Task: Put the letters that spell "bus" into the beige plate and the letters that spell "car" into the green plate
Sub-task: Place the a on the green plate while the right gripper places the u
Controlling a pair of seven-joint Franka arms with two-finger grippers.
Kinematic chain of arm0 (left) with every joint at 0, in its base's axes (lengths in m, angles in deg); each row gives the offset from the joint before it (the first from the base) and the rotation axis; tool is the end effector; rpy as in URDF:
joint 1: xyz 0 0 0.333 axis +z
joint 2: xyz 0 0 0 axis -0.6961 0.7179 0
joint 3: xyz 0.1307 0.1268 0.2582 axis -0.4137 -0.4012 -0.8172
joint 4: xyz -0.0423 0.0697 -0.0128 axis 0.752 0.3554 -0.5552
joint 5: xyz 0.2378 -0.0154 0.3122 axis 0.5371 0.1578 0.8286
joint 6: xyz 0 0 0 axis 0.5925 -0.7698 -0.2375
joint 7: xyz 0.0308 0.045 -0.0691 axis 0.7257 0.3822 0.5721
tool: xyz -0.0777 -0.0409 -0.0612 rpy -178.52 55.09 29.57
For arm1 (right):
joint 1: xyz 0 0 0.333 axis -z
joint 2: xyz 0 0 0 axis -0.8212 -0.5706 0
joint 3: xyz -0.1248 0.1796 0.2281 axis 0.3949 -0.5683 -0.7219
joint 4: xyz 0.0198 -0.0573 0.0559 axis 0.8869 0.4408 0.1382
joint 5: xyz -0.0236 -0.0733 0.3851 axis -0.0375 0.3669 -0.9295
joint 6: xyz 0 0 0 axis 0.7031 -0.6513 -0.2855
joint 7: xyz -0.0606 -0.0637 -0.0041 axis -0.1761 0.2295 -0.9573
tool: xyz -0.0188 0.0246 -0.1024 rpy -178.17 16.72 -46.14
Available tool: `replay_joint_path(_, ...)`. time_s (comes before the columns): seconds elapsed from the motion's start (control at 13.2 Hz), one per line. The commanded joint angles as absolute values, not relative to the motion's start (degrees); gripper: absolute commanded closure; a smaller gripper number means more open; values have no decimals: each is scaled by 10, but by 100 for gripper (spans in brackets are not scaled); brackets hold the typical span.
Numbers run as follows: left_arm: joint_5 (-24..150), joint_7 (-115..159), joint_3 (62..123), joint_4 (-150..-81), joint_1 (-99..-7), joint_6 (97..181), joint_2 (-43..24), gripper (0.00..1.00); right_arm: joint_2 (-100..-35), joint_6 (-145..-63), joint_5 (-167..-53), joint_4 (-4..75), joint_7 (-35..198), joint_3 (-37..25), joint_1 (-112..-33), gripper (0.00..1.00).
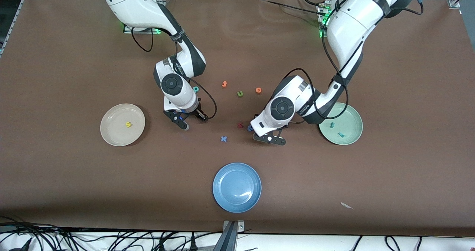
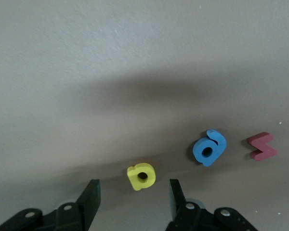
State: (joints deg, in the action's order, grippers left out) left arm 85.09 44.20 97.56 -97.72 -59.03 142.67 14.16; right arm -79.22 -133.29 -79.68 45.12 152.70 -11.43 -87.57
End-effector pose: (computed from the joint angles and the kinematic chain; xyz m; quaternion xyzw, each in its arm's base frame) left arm 0.5951 -0.3868 0.1958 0.9919 -0.0917 -0.0861 0.0189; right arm 0.5351 0.3367 0.1748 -0.9413 0.3357 0.0228 0.0272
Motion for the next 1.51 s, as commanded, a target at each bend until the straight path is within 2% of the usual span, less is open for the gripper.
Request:
replay_joint_path(0.0, 844, 453, 967, -964, -599, 1460, 156, 40, -801, -1324, -787, 436, 1538, -109, -882, 51)
replay_joint_path(0.38, 856, 452, 966, -981, -600, 1459, 159, 41, -804, -1325, -784, 433, 1539, -110, -883, 68)
replay_joint_path(0.53, 856, 450, 967, -986, -601, 1457, 158, 41, -805, -1324, -783, 433, 1538, -110, -883, 72)
replay_joint_path(0.61, 856, 450, 968, -993, -601, 1457, 156, 42, -805, -1325, -784, 432, 1538, -110, -884, 78)
replay_joint_path(0.76, 857, 444, 968, -999, -602, 1448, 154, 59, -807, -1325, -783, 431, 1537, -109, -885, 84)
replay_joint_path(0.91, 872, 442, 968, -1002, -602, 1448, 155, 83, -804, -1301, -776, 415, 1526, -109, -885, 88)
replay_joint_path(0.98, 877, 441, 968, -1002, -601, 1448, 155, 88, -804, -1264, -754, 395, 1515, -109, -882, 91)
replay_joint_path(1.14, 877, 444, 968, -999, -600, 1445, 149, 88, -790, -1210, -712, 392, 1447, -107, -880, 91)
replay_joint_path(1.44, 878, 444, 968, -993, -577, 1372, 106, 87, -732, -1189, -710, 443, 1259, -59, -880, 91)
